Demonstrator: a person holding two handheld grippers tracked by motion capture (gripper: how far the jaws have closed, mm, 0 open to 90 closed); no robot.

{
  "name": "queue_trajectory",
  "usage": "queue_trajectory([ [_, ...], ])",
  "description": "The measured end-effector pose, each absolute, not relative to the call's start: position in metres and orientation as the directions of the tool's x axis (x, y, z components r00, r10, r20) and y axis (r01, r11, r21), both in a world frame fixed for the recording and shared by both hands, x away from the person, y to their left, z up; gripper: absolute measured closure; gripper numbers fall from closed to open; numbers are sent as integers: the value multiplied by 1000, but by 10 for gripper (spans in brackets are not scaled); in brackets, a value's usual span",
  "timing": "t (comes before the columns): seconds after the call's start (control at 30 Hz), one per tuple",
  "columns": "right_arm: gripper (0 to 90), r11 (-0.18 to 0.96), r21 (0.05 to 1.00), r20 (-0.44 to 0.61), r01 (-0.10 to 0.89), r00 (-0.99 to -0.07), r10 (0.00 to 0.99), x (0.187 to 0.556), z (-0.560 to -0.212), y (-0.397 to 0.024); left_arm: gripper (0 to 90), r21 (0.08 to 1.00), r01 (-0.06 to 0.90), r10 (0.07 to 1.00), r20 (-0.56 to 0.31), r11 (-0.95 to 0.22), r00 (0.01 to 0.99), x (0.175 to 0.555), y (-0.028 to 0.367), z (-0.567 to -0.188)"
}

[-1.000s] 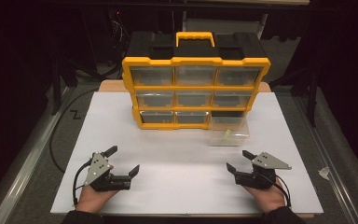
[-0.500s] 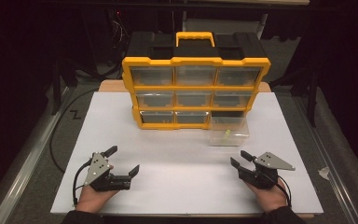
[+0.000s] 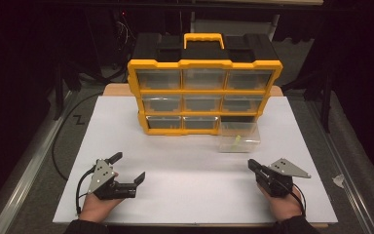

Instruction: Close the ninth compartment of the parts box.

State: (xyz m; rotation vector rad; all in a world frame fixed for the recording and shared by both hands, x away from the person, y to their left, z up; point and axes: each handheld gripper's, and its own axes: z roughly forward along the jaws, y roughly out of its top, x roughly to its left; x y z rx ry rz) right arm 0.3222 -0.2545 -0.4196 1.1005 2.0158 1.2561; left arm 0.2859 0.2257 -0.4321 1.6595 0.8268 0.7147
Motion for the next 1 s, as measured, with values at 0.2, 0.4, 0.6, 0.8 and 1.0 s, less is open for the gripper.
queue_trajectory([
  [0.2, 900, 247, 902, -20, 354, -537, 844, 322, -418, -253, 3, 974, 158, 818, 41, -161, 574, 286, 226, -432],
  [0.4, 900, 239, 904, -14, 354, -534, 845, 325, -416, -251, 3, 975, 158, 819, 41, -159, 573, 286, 226, -432],
  [0.6, 900, 229, 907, -13, 353, -521, 853, 332, -416, -247, 3, 975, 157, 819, 42, -160, 573, 286, 226, -432],
  [0.8, 900, 243, 903, -22, 353, -528, 849, 340, -416, -240, 3, 975, 156, 819, 44, -161, 572, 286, 226, -432],
  [1.0, 900, 250, 903, -31, 350, -526, 850, 346, -415, -236, 3, 974, 157, 818, 46, -165, 573, 287, 225, -432],
])
